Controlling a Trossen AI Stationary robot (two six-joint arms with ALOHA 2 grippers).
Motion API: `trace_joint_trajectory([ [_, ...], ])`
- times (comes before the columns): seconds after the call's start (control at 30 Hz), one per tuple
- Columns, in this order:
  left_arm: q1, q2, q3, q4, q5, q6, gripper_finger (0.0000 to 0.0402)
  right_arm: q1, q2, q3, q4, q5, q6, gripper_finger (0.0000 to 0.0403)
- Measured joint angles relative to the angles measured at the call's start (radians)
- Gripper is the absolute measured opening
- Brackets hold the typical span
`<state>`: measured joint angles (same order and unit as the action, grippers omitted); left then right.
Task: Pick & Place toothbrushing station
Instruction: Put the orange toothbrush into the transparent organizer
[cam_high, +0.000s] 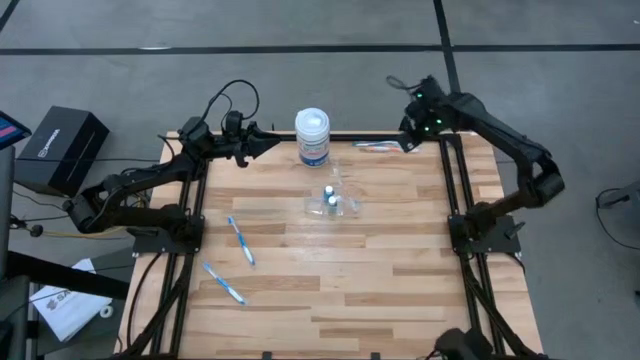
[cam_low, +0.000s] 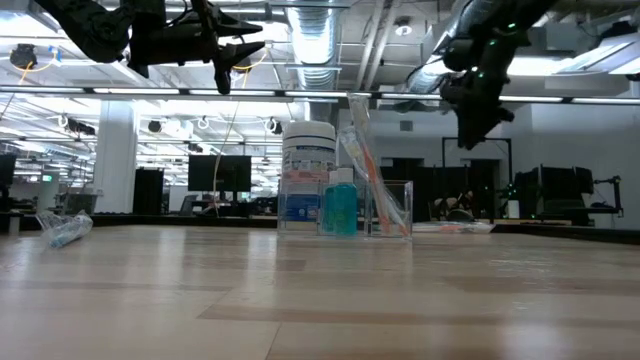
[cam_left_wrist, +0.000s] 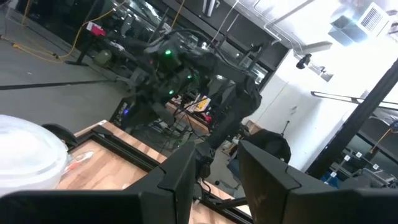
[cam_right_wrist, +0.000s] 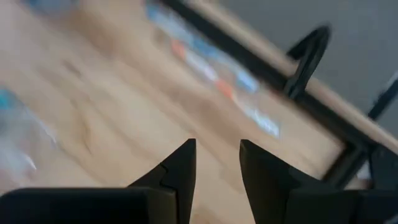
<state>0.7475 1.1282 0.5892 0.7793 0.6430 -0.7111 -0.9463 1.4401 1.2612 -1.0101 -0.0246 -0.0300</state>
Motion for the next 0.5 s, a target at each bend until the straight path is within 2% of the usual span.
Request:
trace_joint_trajectory([
  [0.13,0.0,0.0,0.0,-0.001,0.0,0.006,0.0115,-0.002,0.137,0.094,-0.151,0.049,-0.043,0.0113],
  [0.23,0.0,0.0,0.0,-0.001,0.0,0.007,0.0115,-0.004,0.245,0.158,-0.231,0.104,-0.136,0.0113],
  [0.5,0.0,0.0,0.0,-0.002,0.003,0.008,0.0115,0.01,0.484,0.416,-0.365,0.116,-0.394,0.0113],
])
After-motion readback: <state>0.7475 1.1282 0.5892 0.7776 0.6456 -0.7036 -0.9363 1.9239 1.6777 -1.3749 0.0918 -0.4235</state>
